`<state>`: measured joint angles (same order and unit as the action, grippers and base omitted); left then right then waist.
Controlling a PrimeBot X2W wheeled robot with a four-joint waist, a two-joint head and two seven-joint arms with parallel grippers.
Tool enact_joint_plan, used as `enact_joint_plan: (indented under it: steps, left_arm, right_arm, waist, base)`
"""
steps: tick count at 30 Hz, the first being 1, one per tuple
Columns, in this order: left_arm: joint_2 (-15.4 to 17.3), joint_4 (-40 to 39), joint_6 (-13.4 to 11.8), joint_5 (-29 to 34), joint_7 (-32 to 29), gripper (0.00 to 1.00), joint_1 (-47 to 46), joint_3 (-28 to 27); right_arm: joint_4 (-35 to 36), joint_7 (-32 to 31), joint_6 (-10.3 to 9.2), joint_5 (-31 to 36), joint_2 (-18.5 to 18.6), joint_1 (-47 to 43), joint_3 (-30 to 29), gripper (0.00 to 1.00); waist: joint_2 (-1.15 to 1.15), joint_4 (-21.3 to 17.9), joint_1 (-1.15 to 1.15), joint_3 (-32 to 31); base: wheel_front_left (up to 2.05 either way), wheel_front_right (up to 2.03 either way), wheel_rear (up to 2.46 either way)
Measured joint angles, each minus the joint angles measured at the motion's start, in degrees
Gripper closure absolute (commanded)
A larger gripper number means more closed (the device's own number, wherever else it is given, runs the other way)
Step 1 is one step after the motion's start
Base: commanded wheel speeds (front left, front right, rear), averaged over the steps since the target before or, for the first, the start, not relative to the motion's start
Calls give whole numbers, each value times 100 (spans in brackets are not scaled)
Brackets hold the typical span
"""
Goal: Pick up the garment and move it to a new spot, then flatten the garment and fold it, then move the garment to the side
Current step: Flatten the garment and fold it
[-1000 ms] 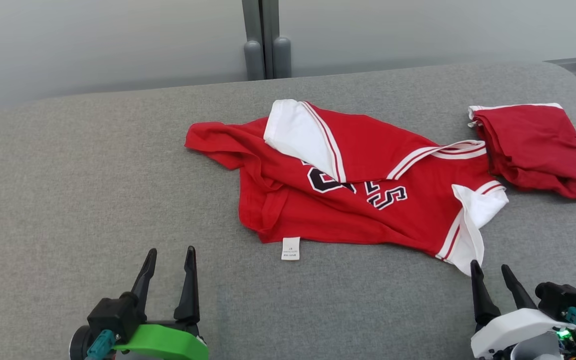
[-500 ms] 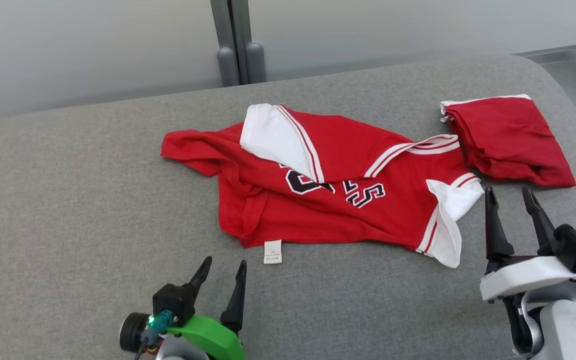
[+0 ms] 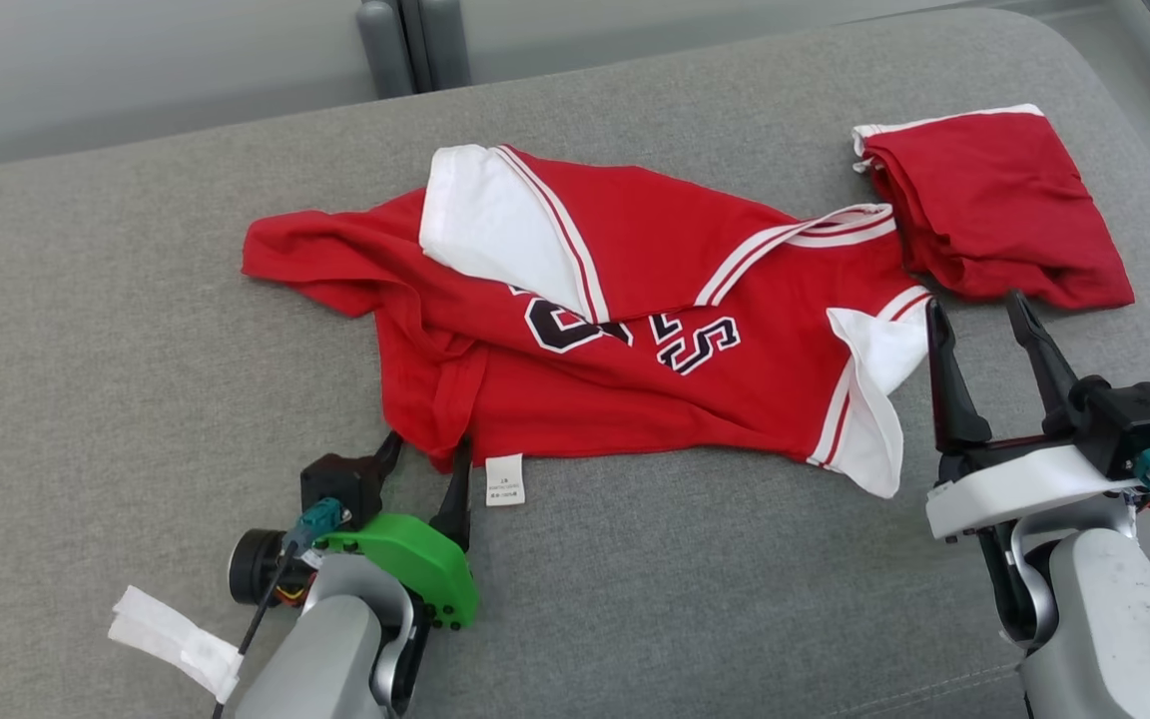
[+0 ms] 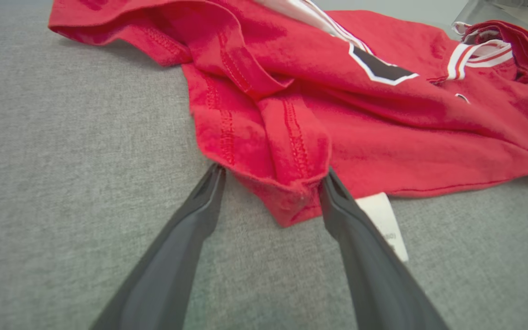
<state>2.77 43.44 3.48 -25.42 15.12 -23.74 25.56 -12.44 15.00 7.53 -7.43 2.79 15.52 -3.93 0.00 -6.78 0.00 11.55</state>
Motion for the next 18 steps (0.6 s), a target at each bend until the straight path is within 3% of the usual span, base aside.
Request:
enact_joint_plan:
  steps: [1,2,4,7,8,18]
  left_arm:
    - [0,7,-32,-22,0,0,-44,-12]
    - [0,8,-66,-30,0,7,-66,-26]
    - [0,22,-158,-71,0,51,-100,-79]
    - [0,-12,-213,-116,0,94,-131,-186]
    - [0,-57,-226,-129,1,100,-133,-242]
    - [1,-773,-159,-243,0,100,133,-1112]
  right_arm:
    - [1,1,0,16,1,17,-27,0]
    - [4,1,0,37,2,26,-44,0]
    - [7,1,0,44,2,35,-77,0]
    - [4,0,0,52,2,38,-127,0]
    - [4,1,0,52,3,38,-140,0]
    - [-48,0,0,108,2,-10,-327,0]
  waist:
    - [0,-21,0,42]
    - [0,-37,0,73]
    - [0,-66,0,133]
    - [0,-65,0,166]
    - [0,-51,0,162]
    - [0,260,0,-12]
  base:
    - [0,0,0]
    - [0,0,0]
    - [0,0,0]
    - [0,0,0]
    - [0,0,0]
    - [0,0,0]
